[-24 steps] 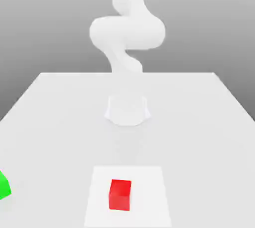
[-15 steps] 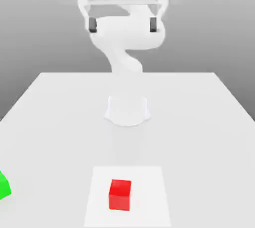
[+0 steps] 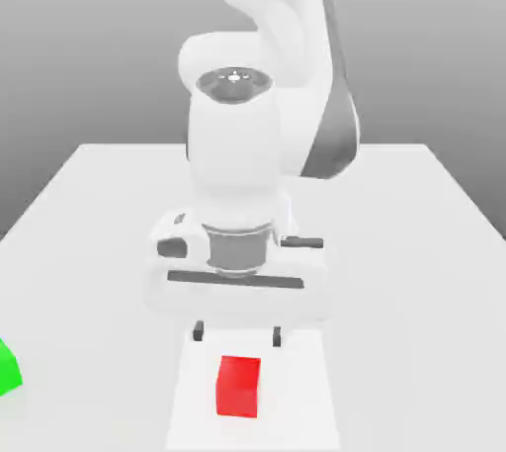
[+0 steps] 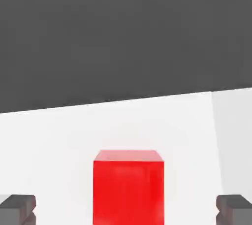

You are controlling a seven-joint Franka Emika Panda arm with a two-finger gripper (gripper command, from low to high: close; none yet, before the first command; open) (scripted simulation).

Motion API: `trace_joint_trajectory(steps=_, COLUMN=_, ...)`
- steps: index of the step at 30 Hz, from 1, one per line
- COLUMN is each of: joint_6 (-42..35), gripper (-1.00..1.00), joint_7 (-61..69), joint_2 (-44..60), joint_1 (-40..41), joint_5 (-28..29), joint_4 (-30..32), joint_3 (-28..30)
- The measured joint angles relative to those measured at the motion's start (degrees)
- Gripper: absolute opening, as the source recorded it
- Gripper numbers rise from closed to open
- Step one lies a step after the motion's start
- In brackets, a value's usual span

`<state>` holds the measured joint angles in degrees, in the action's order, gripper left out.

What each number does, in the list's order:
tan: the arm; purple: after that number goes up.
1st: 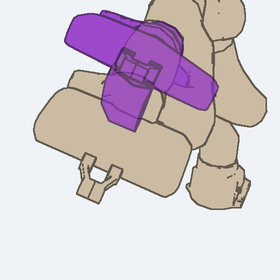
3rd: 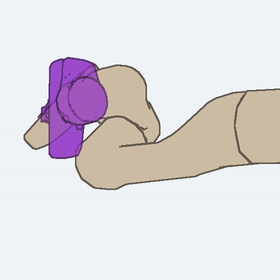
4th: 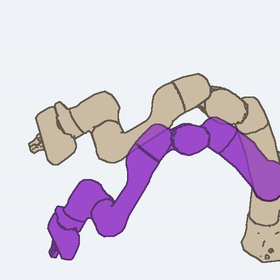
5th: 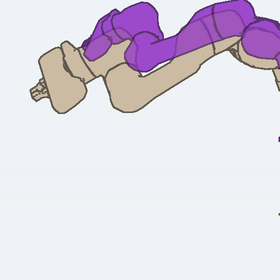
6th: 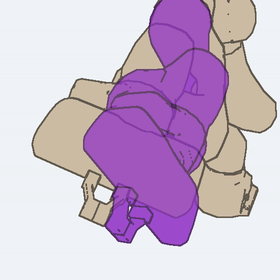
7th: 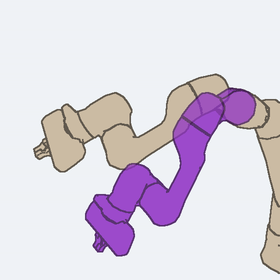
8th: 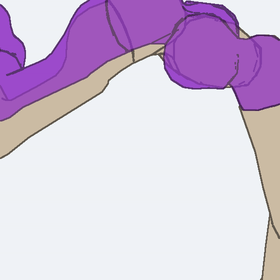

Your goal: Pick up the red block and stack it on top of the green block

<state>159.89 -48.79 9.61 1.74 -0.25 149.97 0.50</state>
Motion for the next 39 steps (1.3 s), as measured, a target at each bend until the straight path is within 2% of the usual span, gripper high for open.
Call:
trace_joint_trajectory(steps=3, joint_6=5.2, gripper=0.00, joint_7=0.0, joint_2=6.2, joint_1=0.1, joint_5=-0.1, joint_4=-0.8, joint_3=-0.1)
trace_joint_trajectory(steps=4, joint_6=6.5, gripper=-1.00, joint_7=0.1, joint_2=7.8, joint_1=0.2, joint_5=-0.1, joint_4=-1.0, joint_3=-0.2)
trace_joint_trajectory(steps=11, joint_6=6.7, gripper=-1.00, joint_7=-0.1, joint_2=8.0, joint_1=0.3, joint_5=0.0, joint_4=-1.0, joint_3=-0.3)
trace_joint_trajectory(steps=17, joint_6=-2.4, gripper=-1.00, joint_7=0.1, joint_2=-2.2, joint_1=0.7, joint_5=0.0, joint_4=0.1, joint_3=0.2)
trace_joint_trajectory(steps=30, joint_6=-13.6, gripper=-1.00, joint_7=10.3, joint_2=2.9, joint_1=20.2, joint_5=-6.2, joint_4=-15.3, joint_3=15.3)
trace_joint_trajectory(steps=34, joint_6=-9.3, gripper=-1.00, joint_7=13.3, joint_2=9.0, joint_1=23.5, joint_5=-9.7, joint_4=-17.1, joint_3=14.6)
trace_joint_trajectory(steps=35, joint_6=-7.6, gripper=1.00, joint_7=14.1, joint_2=11.0, joint_1=24.2, joint_5=-10.7, joint_4=-17.3, joint_3=13.8)
trace_joint_trajectory(steps=39, joint_6=-7.6, gripper=1.00, joint_7=14.1, joint_2=11.0, joint_1=24.2, joint_5=-10.7, joint_4=-17.3, joint_3=13.8)
